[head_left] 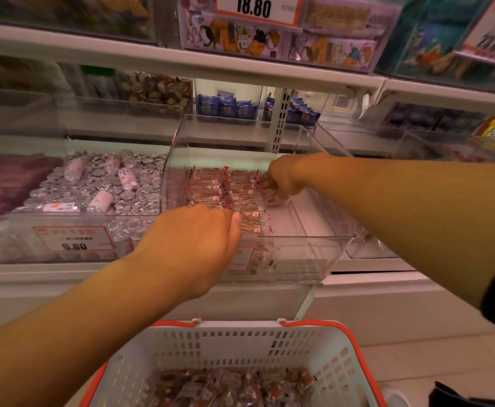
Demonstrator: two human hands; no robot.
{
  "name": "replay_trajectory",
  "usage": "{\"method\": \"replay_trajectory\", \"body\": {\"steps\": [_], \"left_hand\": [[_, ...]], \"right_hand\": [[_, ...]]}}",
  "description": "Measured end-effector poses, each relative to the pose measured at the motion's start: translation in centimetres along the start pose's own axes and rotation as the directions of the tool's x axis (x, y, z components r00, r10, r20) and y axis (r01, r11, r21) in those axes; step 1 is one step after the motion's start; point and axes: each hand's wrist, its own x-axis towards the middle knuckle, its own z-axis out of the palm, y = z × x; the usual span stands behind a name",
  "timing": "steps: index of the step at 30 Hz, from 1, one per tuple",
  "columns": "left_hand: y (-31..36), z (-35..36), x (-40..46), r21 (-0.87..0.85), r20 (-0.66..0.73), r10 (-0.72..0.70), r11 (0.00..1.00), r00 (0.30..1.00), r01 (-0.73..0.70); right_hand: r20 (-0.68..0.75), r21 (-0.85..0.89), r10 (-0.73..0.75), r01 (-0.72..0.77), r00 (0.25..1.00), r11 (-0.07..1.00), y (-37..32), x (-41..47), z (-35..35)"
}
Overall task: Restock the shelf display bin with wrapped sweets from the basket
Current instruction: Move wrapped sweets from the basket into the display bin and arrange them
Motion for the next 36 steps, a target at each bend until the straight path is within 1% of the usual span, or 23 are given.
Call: {"method": "replay_trajectory", "body": {"steps": [2, 5, 8, 10, 12, 14, 18, 20, 22, 26, 28, 31, 33, 34, 35, 36], "left_hand": [[0.0, 0.0, 0.0, -0.001, -0.005, -0.002, 1.0, 1.0, 0.002], [0.1, 0.0, 0.0, 0.011, -0.009, 0.002, 1.0, 1.0, -0.001], [0.1, 0.1, 0.0, 0.012, -0.012, -0.004, 1.0, 1.0, 0.004], [0.1, 0.1, 0.1, 0.004, -0.008, -0.012, 1.0, 1.0, 0.012], [0.0, 0.2, 0.1, -0.011, -0.007, -0.017, 1.0, 1.0, 0.017], [0.0, 0.3, 0.2, -0.018, -0.02, -0.013, 1.0, 1.0, 0.013], [-0.1, 0.3, 0.2, -0.025, -0.036, 0.006, 1.0, 0.999, -0.007], [-0.2, 0.3, 0.2, -0.02, -0.024, 0.007, 1.0, 1.0, -0.007], [-0.2, 0.3, 0.2, -0.024, -0.011, 0.003, 1.0, 1.0, -0.003], [-0.1, -0.1, 0.3, -0.085, 0.009, 0.005, 0.996, 1.0, -0.004], [0.0, -0.2, 0.2, -0.107, -0.007, 0.013, 0.994, 1.0, -0.014], [0.1, -0.6, 0.2, -0.104, -0.047, 0.022, 0.994, 0.999, -0.027], [0.1, -1.1, 0.0, -0.093, -0.075, 0.022, 0.995, 0.997, -0.029], [0.1, -1.5, -0.3, -0.085, -0.105, 0.041, 0.995, 0.994, -0.05], [0.1, -1.8, -0.6, -0.072, -0.165, 0.095, 0.992, 0.982, -0.108], [0.0, -2.2, -1.1, -0.035, -0.251, 0.186, 0.979, 0.95, -0.201]], "right_hand": [[-0.011, -0.004, 0.013, -0.013, 1.0, 1.0, -0.2, 0.1, 0.3], [-0.076, 0.066, 0.027, -0.022, 0.997, 0.998, -0.4, 0.3, 0.7], [-0.058, -0.01, 0.026, -0.027, 0.998, 1.0, -0.4, 0.9, 1.0], [0.0, -0.045, 0.019, -0.019, 1.0, 0.999, -0.8, 1.1, 1.4], [0.045, -0.097, -0.017, 0.021, 0.999, 0.995, -1.4, 1.3, 2.2], [0.03, -0.142, -0.026, 0.03, 0.999, 0.989, -1.9, 1.4, 2.9], [-0.065, -0.045, 0.054, -0.057, 0.996, 0.997, -2.0, 0.6, 3.2], [-0.07, 0.028, 0.059, -0.057, 0.996, 0.998, -1.9, 0.5, 2.9], [-0.059, 0.059, 0.044, -0.04, 0.997, 0.997, -1.6, 0.4, 2.3], [-0.062, 0.013, 0.037, -0.036, 0.997, 0.999, -1.1, -0.2, 0.8], [-0.059, -0.016, 0.031, -0.032, 0.998, 0.999, -0.9, -0.8, 0.4], [-0.061, 0.01, 0.018, -0.017, 0.998, 1.0, -0.8, -2.1, -0.1], [-0.109, 0.046, 0.016, -0.011, 0.994, 0.999, -1.0, -3.7, -0.8], [-0.171, 0.096, 0.026, -0.009, 0.985, 0.995, -1.1, -4.8, -1.2], [-0.27, 0.169, 0.04, 0.006, 0.962, 0.986, -1.4, -6.0, -1.7], [-0.417, 0.248, 0.059, 0.051, 0.907, 0.967, -1.7, -7.5, -1.8]]}}
